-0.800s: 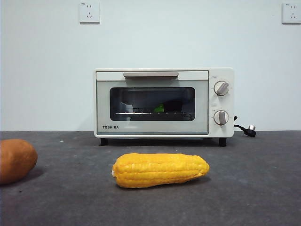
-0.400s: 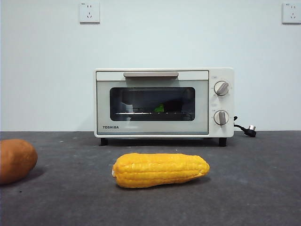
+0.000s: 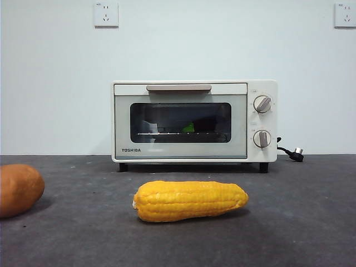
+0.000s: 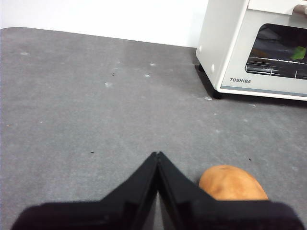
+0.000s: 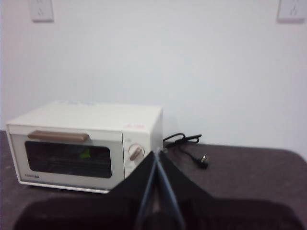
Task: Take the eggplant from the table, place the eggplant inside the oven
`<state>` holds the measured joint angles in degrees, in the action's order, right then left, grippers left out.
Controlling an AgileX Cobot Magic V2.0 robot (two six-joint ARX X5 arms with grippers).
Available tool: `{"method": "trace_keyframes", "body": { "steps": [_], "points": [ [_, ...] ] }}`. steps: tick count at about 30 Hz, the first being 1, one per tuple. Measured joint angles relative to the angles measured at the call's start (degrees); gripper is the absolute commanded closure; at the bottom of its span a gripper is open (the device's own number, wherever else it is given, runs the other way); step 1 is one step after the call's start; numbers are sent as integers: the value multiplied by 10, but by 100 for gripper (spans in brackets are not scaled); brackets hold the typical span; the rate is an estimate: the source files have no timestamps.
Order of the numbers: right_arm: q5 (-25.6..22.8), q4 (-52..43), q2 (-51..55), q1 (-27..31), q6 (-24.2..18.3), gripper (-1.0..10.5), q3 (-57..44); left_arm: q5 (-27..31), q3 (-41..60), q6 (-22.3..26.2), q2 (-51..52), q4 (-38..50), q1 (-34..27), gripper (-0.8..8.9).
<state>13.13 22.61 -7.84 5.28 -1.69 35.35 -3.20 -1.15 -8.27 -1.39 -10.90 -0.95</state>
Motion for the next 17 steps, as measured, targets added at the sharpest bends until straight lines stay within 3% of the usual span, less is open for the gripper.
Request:
{"method": "trace_keyframes", "body": {
  "steps": [9, 17],
  "points": [
    [0, -156, 63, 0, 49, 946, -201, 0, 0, 0, 0, 0, 0, 818],
    [0, -189, 72, 0, 56, 946, -285, 0, 0, -3, 0, 0, 0, 818]
  ]
}}
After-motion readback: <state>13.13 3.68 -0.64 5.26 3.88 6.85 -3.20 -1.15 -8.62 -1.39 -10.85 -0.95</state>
